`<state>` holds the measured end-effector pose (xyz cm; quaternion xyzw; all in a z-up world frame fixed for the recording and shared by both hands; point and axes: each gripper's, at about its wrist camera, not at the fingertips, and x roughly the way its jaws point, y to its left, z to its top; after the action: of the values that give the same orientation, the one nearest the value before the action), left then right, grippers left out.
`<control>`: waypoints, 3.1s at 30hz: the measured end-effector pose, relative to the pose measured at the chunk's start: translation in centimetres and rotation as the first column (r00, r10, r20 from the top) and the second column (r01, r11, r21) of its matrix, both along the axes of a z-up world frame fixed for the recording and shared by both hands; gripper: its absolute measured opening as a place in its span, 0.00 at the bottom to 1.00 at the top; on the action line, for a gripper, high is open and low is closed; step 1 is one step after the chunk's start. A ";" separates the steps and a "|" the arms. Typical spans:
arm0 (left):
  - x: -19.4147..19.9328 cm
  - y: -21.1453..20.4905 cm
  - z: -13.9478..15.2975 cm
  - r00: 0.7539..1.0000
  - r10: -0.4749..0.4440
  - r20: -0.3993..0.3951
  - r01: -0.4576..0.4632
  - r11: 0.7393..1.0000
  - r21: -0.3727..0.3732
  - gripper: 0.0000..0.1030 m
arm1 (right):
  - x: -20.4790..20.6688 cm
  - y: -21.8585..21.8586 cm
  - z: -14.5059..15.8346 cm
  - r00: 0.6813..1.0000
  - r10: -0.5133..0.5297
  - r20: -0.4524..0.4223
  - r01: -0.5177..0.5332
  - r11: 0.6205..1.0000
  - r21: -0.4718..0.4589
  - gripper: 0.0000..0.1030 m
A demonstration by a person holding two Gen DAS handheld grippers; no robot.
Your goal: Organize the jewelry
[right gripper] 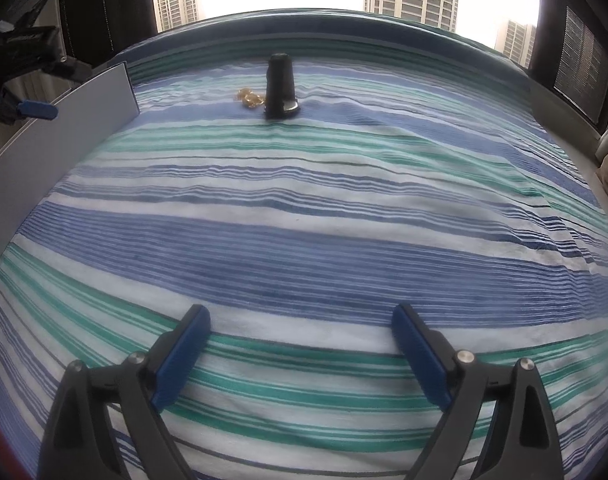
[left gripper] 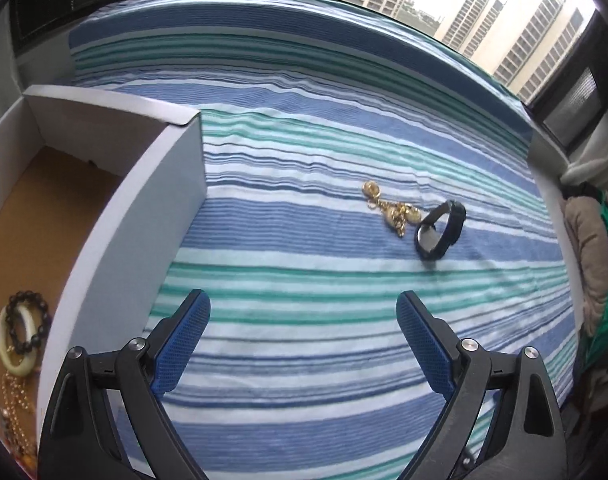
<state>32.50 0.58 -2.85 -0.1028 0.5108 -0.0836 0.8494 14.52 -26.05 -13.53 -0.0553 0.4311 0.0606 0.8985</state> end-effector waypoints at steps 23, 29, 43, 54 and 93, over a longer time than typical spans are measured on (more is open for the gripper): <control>10.8 -14.3 -6.9 0.986 -0.166 -0.017 0.166 0.966 0.199 0.19 | 0.0 0.5 -0.2 1.000 0.008 -0.005 -0.008 1.000 0.001 0.98; 9.1 -11.2 -4.4 0.991 -0.132 -0.032 0.135 0.986 0.095 0.04 | -0.1 0.5 -0.2 1.000 0.008 -0.005 -0.008 1.000 0.000 0.98; -7.7 -0.4 3.6 0.982 -0.137 0.130 0.148 0.986 -0.082 0.03 | -0.1 0.3 -0.3 1.000 0.007 -0.005 -0.007 1.000 -0.001 0.98; -17.5 6.2 2.7 0.992 -0.032 0.119 0.052 0.985 -0.163 0.00 | -0.2 0.3 -0.3 1.000 0.008 -0.005 -0.008 1.000 -0.003 0.98; -21.0 2.1 -1.0 0.973 -0.144 0.181 0.155 0.987 -0.045 0.25 | 0.6 -1.1 1.5 0.991 0.011 -0.130 0.005 0.993 0.120 0.98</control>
<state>11.54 2.68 -3.85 -0.0810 0.4367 -0.1711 0.8794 15.17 -27.17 -12.02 0.0025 0.4844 0.0912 0.8701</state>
